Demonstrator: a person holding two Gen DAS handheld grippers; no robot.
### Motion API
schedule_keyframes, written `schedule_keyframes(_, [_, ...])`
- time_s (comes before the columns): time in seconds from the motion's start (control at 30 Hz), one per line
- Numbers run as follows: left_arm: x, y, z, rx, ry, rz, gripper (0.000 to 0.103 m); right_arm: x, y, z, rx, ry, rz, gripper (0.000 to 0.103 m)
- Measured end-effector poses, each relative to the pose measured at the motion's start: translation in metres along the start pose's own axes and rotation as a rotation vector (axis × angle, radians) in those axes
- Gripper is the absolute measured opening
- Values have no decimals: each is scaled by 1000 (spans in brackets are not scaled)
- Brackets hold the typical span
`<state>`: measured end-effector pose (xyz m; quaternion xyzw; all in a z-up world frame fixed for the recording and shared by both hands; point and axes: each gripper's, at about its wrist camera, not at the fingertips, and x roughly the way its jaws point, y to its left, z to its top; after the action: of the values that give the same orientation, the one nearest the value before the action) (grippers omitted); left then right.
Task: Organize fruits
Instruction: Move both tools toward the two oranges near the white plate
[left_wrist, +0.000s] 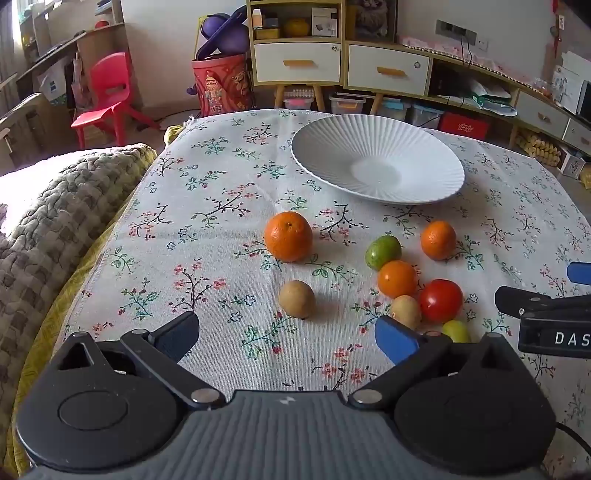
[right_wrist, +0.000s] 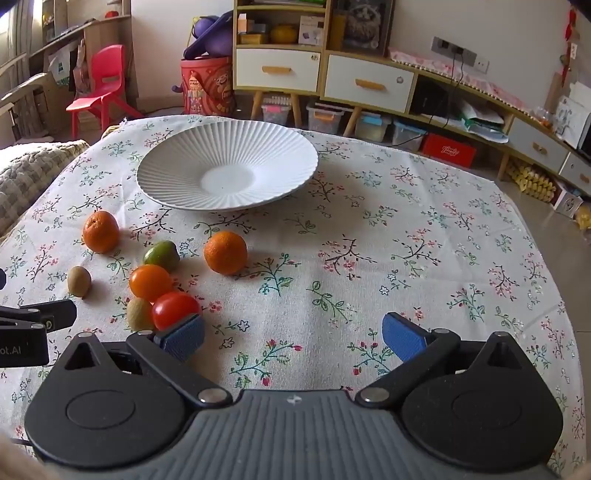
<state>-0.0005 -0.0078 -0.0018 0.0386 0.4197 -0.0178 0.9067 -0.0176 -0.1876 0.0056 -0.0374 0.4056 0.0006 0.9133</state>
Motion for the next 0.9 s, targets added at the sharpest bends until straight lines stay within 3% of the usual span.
schedule_keyframes(0.9, [10, 6, 2, -10, 17, -17, 92, 1, -2, 7, 13, 20, 30, 102])
